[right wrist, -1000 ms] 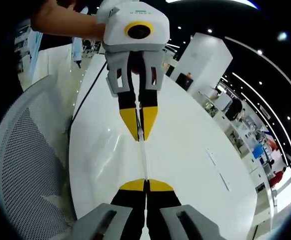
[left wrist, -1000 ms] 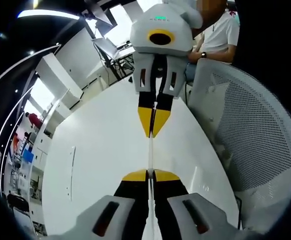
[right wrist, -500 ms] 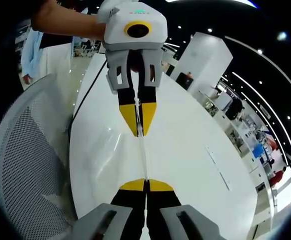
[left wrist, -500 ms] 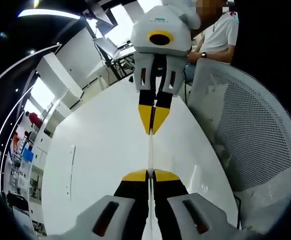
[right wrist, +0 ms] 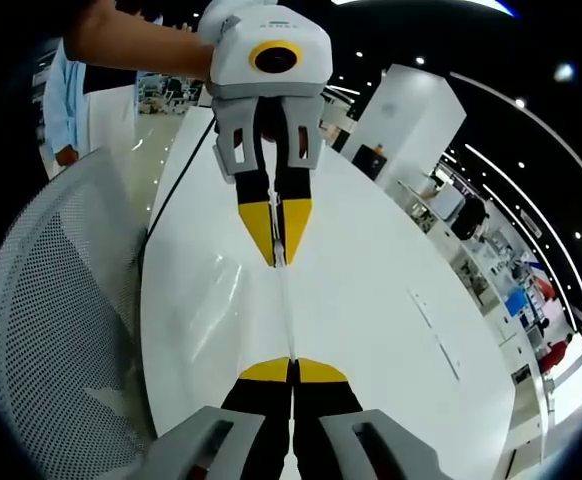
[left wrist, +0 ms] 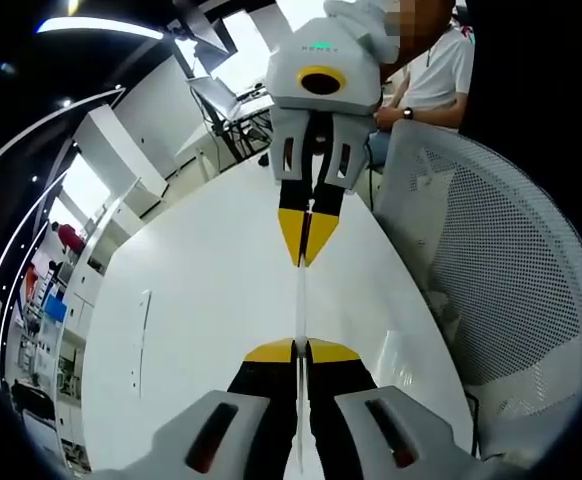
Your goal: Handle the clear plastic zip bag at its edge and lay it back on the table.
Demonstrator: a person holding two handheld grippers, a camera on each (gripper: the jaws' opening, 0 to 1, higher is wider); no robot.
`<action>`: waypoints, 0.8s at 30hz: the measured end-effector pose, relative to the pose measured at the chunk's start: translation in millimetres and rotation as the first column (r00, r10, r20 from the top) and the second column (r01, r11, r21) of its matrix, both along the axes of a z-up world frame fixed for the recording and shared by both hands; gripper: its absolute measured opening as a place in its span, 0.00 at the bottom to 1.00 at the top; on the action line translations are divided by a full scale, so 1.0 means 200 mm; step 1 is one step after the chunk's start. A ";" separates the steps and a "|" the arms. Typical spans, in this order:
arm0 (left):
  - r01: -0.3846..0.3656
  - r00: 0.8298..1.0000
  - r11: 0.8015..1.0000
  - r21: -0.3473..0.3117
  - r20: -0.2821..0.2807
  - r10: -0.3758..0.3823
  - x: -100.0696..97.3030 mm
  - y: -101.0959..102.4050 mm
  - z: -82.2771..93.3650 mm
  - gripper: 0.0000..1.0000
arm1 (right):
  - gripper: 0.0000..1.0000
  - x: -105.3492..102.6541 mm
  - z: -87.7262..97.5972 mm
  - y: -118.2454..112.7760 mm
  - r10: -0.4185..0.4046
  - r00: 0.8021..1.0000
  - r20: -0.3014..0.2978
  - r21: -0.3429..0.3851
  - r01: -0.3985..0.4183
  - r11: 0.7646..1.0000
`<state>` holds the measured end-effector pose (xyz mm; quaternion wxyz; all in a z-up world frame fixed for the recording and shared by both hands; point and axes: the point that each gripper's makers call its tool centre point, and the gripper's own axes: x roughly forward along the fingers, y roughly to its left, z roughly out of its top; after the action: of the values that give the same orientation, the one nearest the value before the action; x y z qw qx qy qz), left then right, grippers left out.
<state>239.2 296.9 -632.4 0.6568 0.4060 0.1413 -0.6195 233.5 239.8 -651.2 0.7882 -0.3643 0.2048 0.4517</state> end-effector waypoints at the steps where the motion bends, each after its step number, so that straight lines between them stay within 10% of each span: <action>1: 0.000 1.000 1.000 0.000 0.000 0.000 0.00 0.00 0.00 0.00 | 0.00 0.00 0.00 0.00 0.000 1.000 0.000 0.000 0.000 1.000; 24: -0.009 1.000 1.000 -0.020 -0.013 0.009 0.00 0.02 0.02 0.00 | 0.00 0.00 0.00 0.00 -0.010 1.000 0.000 0.009 0.010 1.000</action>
<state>239.9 300.4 -629.1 0.6626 0.3947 0.1414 -0.6206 233.4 239.6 -652.1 0.7921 -0.3596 0.2045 0.4490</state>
